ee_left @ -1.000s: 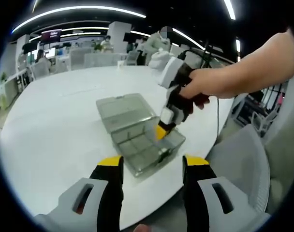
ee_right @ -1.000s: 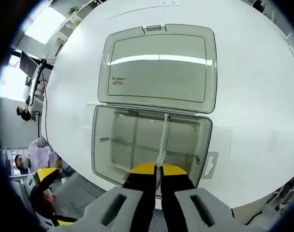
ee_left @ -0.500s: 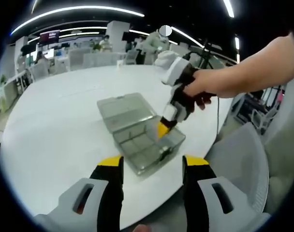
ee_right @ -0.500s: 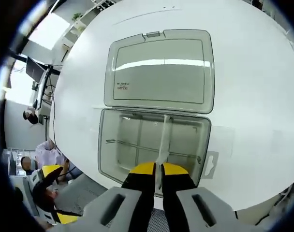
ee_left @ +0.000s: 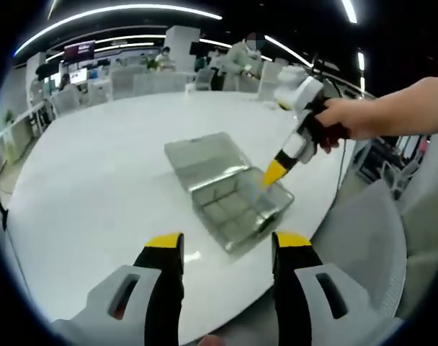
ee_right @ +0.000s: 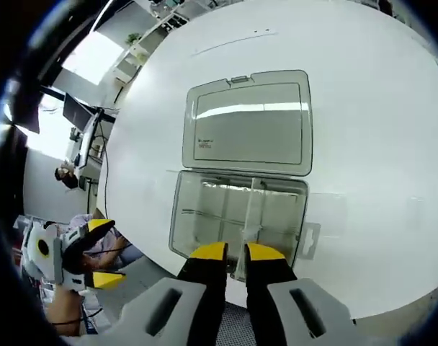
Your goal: Insert the divider into the dual guide fixture by aligning both edges with the guide slots and pushing it downward to the bottom, including one-sided entry, uneven engagement, binding, and posture correction.
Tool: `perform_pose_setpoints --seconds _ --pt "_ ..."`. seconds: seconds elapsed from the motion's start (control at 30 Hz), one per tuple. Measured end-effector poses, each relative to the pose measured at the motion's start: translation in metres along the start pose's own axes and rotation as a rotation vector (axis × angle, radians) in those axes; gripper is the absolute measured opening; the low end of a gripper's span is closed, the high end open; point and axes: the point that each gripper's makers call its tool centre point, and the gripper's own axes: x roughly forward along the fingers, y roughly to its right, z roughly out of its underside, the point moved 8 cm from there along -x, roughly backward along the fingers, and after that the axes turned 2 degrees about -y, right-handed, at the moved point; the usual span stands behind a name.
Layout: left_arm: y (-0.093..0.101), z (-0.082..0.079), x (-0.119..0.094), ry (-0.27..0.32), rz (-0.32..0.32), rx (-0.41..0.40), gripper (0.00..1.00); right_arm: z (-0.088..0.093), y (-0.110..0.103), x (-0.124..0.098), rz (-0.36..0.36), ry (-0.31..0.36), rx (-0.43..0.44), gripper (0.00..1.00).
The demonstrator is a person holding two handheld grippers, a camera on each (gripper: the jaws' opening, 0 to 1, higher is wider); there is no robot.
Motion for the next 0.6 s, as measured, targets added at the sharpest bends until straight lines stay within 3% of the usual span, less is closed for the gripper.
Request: perform_pose_setpoints --seconds 0.13,0.2,0.23,0.47,0.53,0.6 --pt "-0.009 0.0 0.004 -0.029 -0.009 -0.003 0.46 0.007 0.005 -0.009 -0.03 0.022 -0.014 0.02" --pt "-0.013 0.0 0.007 -0.047 -0.012 -0.004 0.46 0.007 0.004 -0.011 -0.081 0.074 -0.055 0.0" --pt "-0.014 0.001 0.008 -0.055 -0.014 -0.005 0.46 0.009 0.005 -0.013 -0.068 0.073 -0.056 0.0" --pt "-0.021 0.003 0.02 -0.11 -0.009 -0.01 0.45 0.016 0.004 -0.023 -0.11 0.196 -0.261 0.0" --pt "-0.021 0.001 0.023 -0.118 -0.009 -0.009 0.46 0.023 0.004 -0.028 -0.118 0.192 -0.354 0.0" --pt "-0.022 0.001 0.026 -0.128 -0.007 -0.004 0.46 0.027 0.005 -0.029 -0.109 0.206 -0.361 0.0"
